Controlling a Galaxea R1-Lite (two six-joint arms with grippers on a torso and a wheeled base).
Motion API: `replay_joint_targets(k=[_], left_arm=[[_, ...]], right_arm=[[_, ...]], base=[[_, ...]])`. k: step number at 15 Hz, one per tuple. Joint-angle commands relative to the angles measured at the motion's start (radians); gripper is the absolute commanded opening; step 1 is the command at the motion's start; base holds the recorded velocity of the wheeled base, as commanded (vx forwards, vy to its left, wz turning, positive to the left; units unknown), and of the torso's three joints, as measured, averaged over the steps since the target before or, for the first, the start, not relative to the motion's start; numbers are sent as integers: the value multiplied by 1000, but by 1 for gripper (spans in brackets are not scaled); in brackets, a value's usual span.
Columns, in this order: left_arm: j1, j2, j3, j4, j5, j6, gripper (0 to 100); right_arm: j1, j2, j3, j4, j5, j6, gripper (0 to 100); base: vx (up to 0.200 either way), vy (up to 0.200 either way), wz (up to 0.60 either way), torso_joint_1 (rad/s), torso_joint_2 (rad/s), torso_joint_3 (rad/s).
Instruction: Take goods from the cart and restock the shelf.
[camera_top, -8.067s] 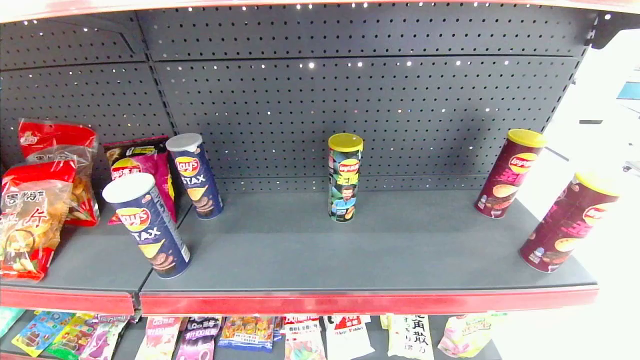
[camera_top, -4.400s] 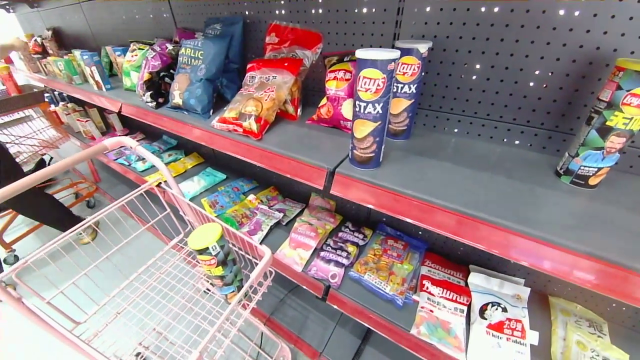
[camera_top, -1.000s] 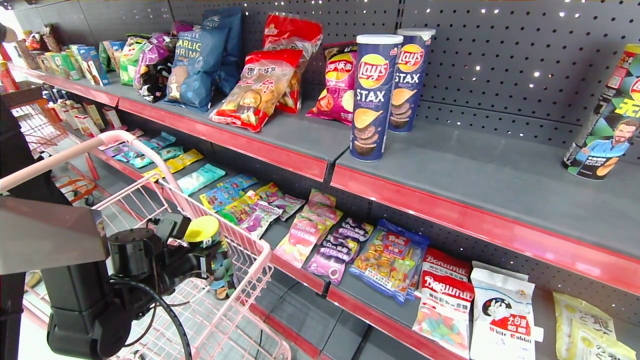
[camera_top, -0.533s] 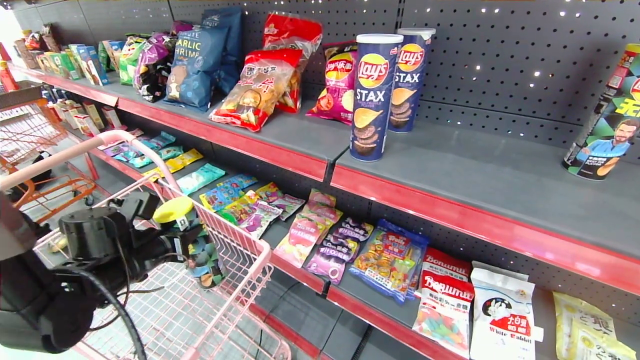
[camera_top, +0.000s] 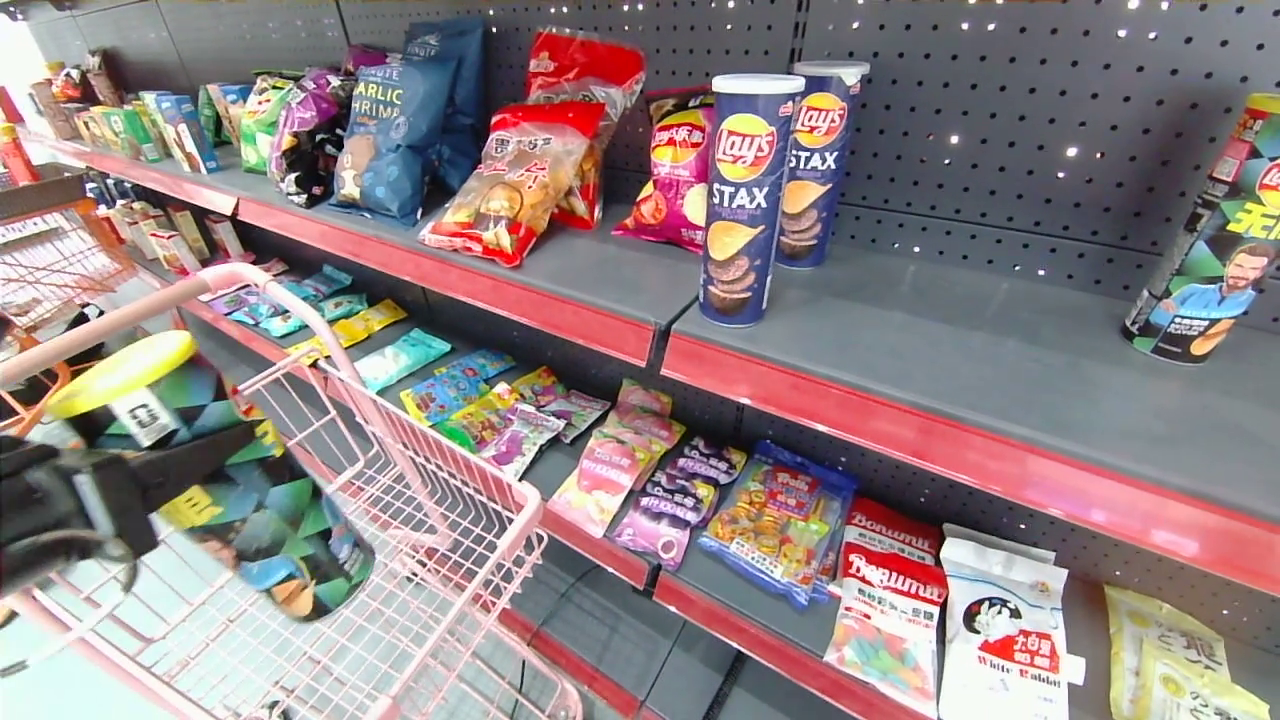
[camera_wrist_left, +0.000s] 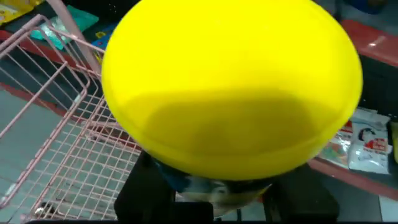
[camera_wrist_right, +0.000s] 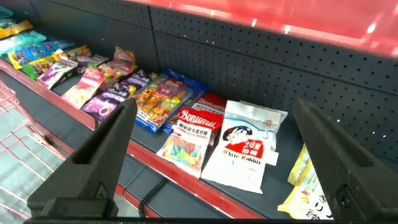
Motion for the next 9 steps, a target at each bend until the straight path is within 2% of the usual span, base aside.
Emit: replay_joint_targets(k=[1,3,6,7,8,9], left_arm=[[10,-468,-76,341,-1,9,0],[11,-517,-73,343,130,10,0],[13,-551,-60,347,234,17,0],[13,-551,-48,347,277,43,0],[13,-553,-44,346,294,53,0],[11,-562,-34,346,340,95,0]], right_arm=[[0,0,0,0,0,0,100],[0,0,0,0,0,0,100],[0,0,0,0,0,0,100],[0,0,0,0,0,0,100],[0,0,0,0,0,0,100],[0,0,0,0,0,0,100]], base=[[0,0,0,124,-359,-212],[0,0,0,173,-478,-293],[0,0,0,209,-553,-341],[0,0,0,237,-598,-364],[0,0,0,242,-608,-359],[0,0,0,251,-613,-369]])
